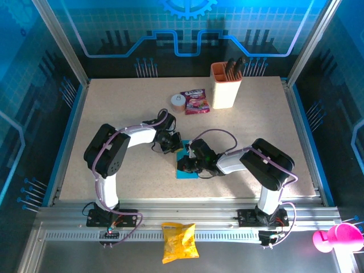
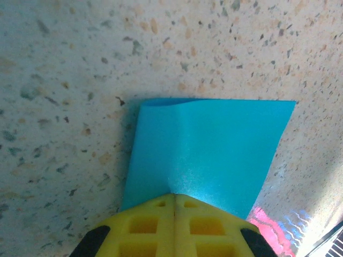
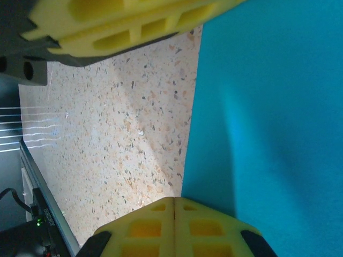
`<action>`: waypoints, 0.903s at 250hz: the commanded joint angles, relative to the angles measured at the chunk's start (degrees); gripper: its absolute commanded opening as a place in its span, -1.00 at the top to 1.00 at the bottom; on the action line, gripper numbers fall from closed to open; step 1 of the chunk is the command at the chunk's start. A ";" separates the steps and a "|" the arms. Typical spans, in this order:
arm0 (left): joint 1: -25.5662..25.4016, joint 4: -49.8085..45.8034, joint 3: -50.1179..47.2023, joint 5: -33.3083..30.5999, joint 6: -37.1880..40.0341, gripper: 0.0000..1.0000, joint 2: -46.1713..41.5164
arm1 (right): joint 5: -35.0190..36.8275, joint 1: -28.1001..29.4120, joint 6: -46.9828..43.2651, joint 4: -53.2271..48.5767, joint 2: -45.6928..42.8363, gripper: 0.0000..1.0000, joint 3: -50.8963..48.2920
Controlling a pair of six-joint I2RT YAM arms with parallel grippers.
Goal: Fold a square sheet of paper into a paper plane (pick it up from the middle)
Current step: First fold the square sheet of paper in half at the center of the table.
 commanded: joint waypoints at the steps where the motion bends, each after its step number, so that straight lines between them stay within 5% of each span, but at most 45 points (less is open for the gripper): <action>1: 2.45 -0.47 2.05 -5.03 0.84 0.93 2.80 | 0.13 0.85 -1.96 -13.50 1.84 1.00 -1.97; 226: 9.56 -3.23 12.98 -5.75 3.88 0.91 10.49 | 0.89 1.38 -1.70 -14.54 2.87 1.00 -2.70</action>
